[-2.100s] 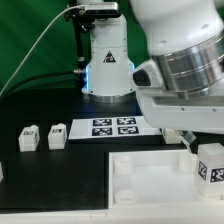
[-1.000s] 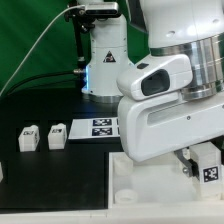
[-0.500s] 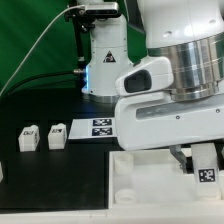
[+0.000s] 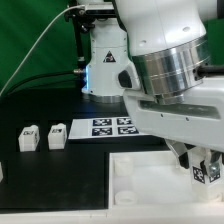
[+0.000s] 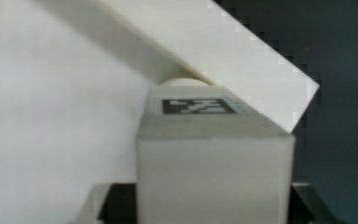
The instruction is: Assemble one leg
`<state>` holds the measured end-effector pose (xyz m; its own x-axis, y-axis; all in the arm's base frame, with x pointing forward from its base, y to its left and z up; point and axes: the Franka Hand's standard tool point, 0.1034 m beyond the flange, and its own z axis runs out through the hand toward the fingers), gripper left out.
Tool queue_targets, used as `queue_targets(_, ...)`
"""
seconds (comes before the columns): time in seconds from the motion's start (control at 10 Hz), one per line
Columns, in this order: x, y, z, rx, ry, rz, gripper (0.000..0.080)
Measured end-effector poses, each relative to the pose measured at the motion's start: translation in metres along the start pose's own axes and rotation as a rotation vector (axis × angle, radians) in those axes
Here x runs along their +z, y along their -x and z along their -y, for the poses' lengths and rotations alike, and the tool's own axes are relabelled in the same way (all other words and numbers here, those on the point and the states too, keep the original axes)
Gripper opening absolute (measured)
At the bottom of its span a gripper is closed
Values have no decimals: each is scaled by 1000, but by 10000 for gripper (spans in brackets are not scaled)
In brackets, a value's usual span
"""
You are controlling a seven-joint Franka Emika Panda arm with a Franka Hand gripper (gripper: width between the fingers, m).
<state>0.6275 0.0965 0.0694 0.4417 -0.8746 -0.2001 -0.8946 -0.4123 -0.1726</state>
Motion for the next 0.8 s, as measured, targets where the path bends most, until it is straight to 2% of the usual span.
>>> queue_targets(0.1, 0, 2, -1, 88, 1, 3, 294)
queue_targets(0.3, 1, 3, -2, 55, 3, 0, 294)
queue_targets(0.4, 1, 4, -2, 36, 4, 1, 446)
queue_targets(0.5, 1, 5, -2, -24, 6, -2, 446)
queue_targets(0.6, -2, 9, 1, -238, 7, -10, 571)
queue_targets(0.7, -6, 19, 7, -448, 11, -31, 633)
queue_targets(0.8, -7, 28, 11, -625, 25, -43, 645)
